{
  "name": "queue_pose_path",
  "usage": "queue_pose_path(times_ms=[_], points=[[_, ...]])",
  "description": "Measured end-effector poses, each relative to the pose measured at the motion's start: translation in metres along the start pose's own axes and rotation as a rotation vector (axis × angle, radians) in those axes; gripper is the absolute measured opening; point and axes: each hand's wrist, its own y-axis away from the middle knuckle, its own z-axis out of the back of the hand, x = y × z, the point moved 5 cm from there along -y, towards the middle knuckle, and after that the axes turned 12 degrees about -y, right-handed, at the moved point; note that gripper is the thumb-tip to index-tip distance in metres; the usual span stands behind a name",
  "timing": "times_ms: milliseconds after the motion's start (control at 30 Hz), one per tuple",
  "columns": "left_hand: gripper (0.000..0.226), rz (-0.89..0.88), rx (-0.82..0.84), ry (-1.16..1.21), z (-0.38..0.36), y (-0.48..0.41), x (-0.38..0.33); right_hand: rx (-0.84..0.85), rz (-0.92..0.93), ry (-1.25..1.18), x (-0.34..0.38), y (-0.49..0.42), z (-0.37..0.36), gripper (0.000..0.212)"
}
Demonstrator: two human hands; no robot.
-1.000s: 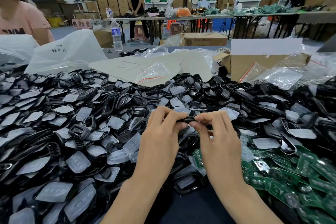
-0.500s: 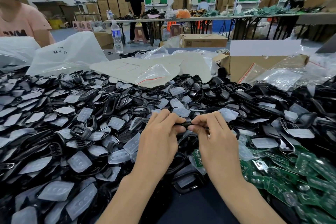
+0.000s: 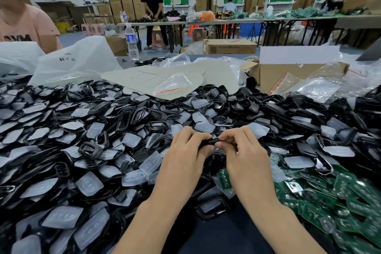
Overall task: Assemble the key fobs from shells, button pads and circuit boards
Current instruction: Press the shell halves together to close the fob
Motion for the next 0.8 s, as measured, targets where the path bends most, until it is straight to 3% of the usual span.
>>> queue_pose_path(times_ms=[400,800], points=[[0.018,0.043,0.038,-0.023,-0.006,0.000,0.005,0.044,0.063,0.086,0.000,0.001,-0.005,0.013],[0.018,0.122,0.104,0.110,-0.014,-0.004,0.011,0.035,0.090,0.121,-0.004,0.000,-0.006,0.014]])
